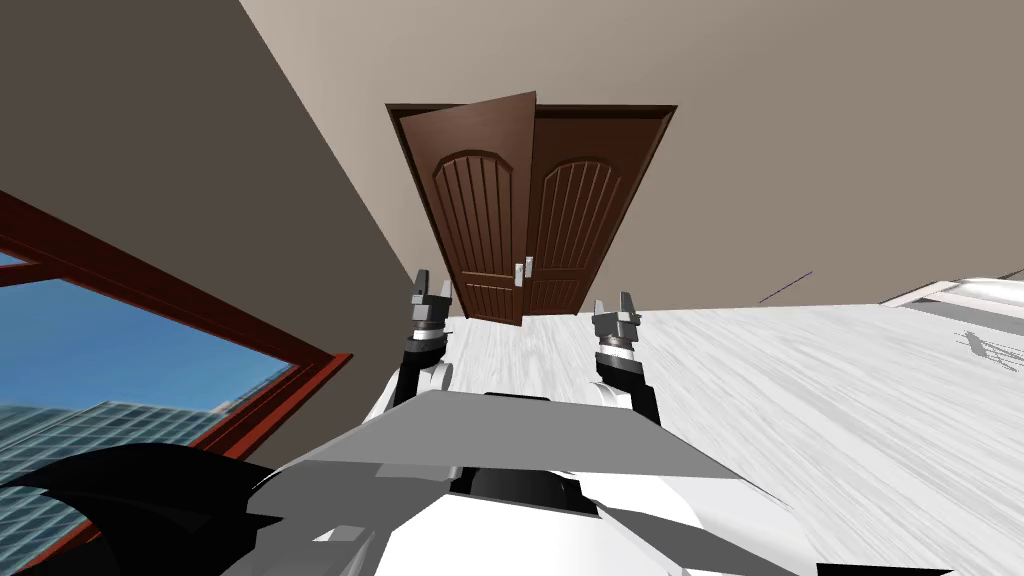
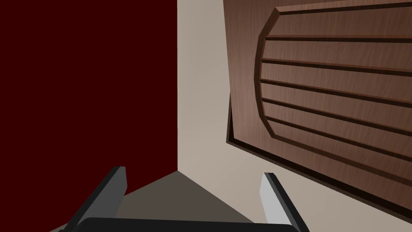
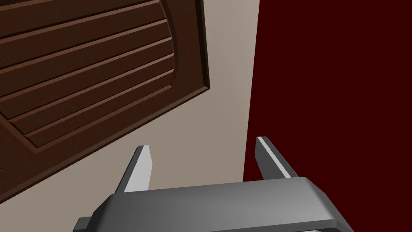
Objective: Pull the door open
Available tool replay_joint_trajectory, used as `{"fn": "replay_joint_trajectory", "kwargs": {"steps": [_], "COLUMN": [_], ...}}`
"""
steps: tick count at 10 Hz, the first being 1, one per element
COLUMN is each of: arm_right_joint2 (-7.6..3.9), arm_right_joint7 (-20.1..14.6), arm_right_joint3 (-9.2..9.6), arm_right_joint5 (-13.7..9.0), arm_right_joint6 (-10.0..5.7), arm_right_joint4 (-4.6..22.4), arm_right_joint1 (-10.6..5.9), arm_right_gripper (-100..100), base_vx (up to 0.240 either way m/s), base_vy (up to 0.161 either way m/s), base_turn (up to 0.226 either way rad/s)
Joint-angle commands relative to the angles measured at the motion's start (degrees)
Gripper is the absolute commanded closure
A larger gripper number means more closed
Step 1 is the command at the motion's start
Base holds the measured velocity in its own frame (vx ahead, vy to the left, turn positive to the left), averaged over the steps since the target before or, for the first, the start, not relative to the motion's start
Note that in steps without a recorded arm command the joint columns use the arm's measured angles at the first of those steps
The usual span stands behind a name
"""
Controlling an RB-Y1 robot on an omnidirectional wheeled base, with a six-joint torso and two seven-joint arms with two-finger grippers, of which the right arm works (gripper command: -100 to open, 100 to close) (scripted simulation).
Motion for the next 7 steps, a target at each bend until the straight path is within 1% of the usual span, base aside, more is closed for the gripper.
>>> {"fn": "replay_joint_trajectory", "kwargs": {"steps": [1,4,7], "arm_right_joint2": [-0.69,-2.17,-3.61], "arm_right_joint7": [-0.3,-1.2,-2.3], "arm_right_joint3": [-0.6,-2.14,-3.99], "arm_right_joint5": [0.5,1.9,3.6], "arm_right_joint6": [0.2,0.71,1.34], "arm_right_joint4": [1.1,3.8,7.3], "arm_right_joint1": [-0.27,-0.99,-1.92], "arm_right_gripper": [-100,-100,-100], "base_vx": [0.176,0.204,0.185], "base_vy": [-0.081,-0.006,-0.014], "base_turn": [0.044,0.026,0.044]}}
